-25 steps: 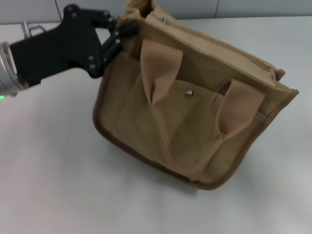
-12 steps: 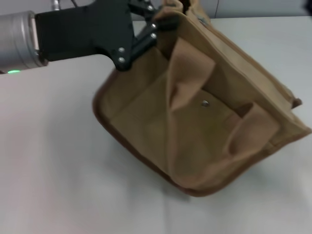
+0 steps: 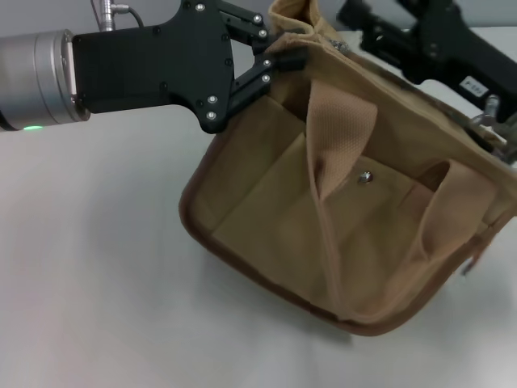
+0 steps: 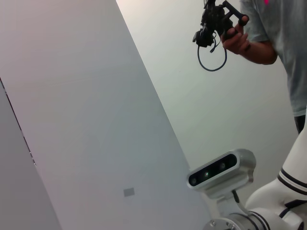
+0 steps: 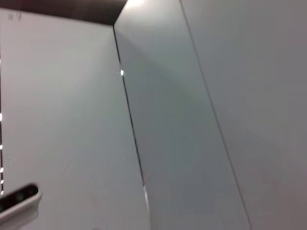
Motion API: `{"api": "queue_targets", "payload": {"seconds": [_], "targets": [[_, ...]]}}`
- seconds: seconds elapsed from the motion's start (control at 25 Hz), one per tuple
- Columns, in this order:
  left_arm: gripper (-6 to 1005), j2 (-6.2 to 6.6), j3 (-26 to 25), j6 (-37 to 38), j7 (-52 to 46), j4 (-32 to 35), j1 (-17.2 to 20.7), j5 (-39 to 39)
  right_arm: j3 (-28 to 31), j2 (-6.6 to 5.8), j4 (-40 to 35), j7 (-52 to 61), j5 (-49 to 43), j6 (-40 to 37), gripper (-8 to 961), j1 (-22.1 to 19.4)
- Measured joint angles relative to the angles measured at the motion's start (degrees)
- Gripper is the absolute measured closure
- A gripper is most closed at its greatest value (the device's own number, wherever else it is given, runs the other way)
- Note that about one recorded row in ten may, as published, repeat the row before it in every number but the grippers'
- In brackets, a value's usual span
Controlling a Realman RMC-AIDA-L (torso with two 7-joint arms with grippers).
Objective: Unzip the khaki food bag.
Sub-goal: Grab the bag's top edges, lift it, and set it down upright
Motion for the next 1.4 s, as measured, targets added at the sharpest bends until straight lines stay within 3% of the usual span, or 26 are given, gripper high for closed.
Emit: {"api": "queue_targets", "payload": {"seconds": [0.28, 0.32, 0.52, 0.76, 0.88, 1.04, 1.24, 1.4], "targets": [[942, -0.09, 0.04, -0.11, 0.44, -0.09, 0.15, 0.00, -8.85, -0.14, -7.22, 8.02, 0.03, 2.62, 112, -2.06], [942, -0.08, 0.05, -0.26, 0.46, -0.14, 0.07, 0.02, -12.13, -0.16, -10.13, 9.66, 0.05, 2.60, 112, -3.94], [942, -0.07, 0.04, -0.42, 0.99, -0.35, -0.11, 0.04, -16.89, -0.17, -14.45, 9.91, 0.20, 1.85, 112, -8.72], [942, -0.07, 0.11, -0.46, 1.83, -0.42, -0.29, 0.03, -18.13, -0.22, -15.06, 9.31, 0.93, 1.48, 112, -12.08], [941, 0.04, 0.30, -0.44, 1.90, -0.50, -0.29, 0.09, -17.03, -0.07, -13.86, 7.52, 6.76, 0.11, 112, -13.73], [941, 0.04, 0.81, -0.38, 1.99, -0.56, -0.29, 0.59, -17.24, -0.06, -11.34, 5.51, 15.88, -0.27, 112, -13.03], [941, 0.03, 0.92, -0.24, 2.04, -0.56, -0.28, 0.74, -17.77, -0.06, -10.81, 5.38, 16.81, 0.36, 112, -9.45], [941, 0.03, 0.92, -0.15, 2.07, -0.56, -0.16, 0.76, -22.55, -0.11, -11.20, 5.68, 16.51, 2.80, 112, -7.51]]}}
